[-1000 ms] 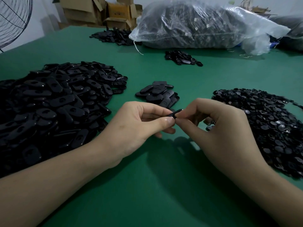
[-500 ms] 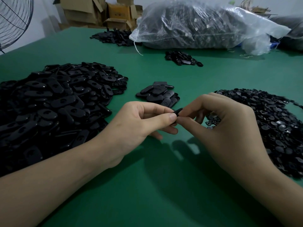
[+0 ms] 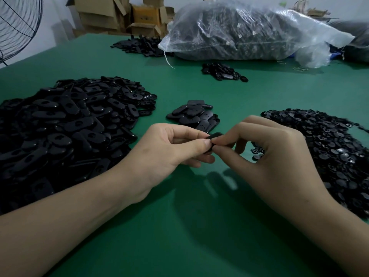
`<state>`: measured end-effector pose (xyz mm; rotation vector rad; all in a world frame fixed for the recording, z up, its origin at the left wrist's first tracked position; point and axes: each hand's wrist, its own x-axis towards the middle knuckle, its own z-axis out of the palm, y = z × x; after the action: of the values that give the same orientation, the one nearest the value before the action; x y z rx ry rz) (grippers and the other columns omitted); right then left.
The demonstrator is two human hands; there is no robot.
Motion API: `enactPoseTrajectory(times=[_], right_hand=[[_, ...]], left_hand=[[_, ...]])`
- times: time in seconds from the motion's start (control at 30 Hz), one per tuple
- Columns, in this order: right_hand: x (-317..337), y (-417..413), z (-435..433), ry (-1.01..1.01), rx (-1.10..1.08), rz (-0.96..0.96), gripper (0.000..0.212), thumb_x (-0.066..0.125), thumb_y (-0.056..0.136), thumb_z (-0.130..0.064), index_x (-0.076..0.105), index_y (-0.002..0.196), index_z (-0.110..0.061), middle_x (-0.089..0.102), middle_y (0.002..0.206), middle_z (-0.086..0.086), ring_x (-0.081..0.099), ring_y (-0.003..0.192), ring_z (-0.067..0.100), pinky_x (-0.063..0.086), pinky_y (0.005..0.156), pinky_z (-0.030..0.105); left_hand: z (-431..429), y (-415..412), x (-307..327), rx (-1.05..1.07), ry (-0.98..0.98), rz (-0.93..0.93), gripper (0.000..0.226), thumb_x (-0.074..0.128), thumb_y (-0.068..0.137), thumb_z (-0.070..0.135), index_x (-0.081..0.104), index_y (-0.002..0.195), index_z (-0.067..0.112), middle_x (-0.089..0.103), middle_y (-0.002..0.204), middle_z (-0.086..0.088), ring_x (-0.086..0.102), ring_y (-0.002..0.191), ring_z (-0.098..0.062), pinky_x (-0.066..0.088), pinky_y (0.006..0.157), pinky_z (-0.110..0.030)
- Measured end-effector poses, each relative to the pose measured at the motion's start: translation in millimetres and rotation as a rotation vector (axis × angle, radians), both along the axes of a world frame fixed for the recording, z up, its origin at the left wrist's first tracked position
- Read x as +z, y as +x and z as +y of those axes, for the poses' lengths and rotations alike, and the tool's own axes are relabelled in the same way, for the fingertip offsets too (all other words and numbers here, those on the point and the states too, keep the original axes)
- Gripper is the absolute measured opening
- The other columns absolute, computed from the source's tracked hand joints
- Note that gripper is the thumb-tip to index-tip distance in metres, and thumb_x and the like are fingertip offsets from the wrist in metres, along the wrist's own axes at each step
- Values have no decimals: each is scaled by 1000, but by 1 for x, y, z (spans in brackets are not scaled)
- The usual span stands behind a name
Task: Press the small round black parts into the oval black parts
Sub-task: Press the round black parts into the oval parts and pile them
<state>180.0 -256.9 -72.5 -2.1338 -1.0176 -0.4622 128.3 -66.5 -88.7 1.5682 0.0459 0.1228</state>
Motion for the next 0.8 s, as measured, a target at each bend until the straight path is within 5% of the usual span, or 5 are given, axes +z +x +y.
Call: enactPoseTrajectory(times=[0.07, 0.17, 0.27, 0.47, 0.8], right_hand=[[-1, -1, 2, 113, 44, 194, 5, 74, 85, -23, 75, 88, -27, 68, 78, -8, 65, 73, 13, 49, 69, 19], [-2, -4, 6, 423, 149, 741, 17, 74, 88, -9, 67, 102, -15, 70, 80, 6, 65, 61, 20, 55, 58, 31], [-5, -7, 10, 521, 212, 1014, 17, 71, 89, -4, 63, 103, -5, 71, 80, 12, 57, 53, 20, 50, 50, 29], [-5, -8, 11, 603, 333, 1147, 11, 74, 76, -12, 70, 86, -14, 67, 81, 6, 55, 56, 15, 48, 52, 24], [-6, -6, 10, 681, 417, 1310, 20, 70, 77, -5, 69, 95, -13, 59, 78, 3, 55, 57, 13, 45, 55, 23]], left_hand=[[-2, 0, -1, 46, -4, -44, 6, 73, 90, 7, 77, 94, 9, 80, 85, -8, 79, 79, -17, 59, 68, -20], [-4, -2, -3, 86, 35, -140, 7, 73, 90, 2, 76, 91, 9, 80, 82, -7, 78, 76, -16, 58, 67, -19], [-6, -5, -3, 73, 118, -232, 13, 77, 88, 0, 76, 90, 13, 80, 84, -2, 78, 78, -13, 58, 72, -17], [-9, -7, -3, 161, 304, -358, 13, 77, 81, 16, 75, 86, 28, 79, 83, 7, 77, 77, -10, 58, 74, -17], [-10, -11, 1, 274, 610, -598, 20, 79, 85, 7, 76, 95, 25, 76, 88, 16, 74, 84, -5, 55, 80, -15]])
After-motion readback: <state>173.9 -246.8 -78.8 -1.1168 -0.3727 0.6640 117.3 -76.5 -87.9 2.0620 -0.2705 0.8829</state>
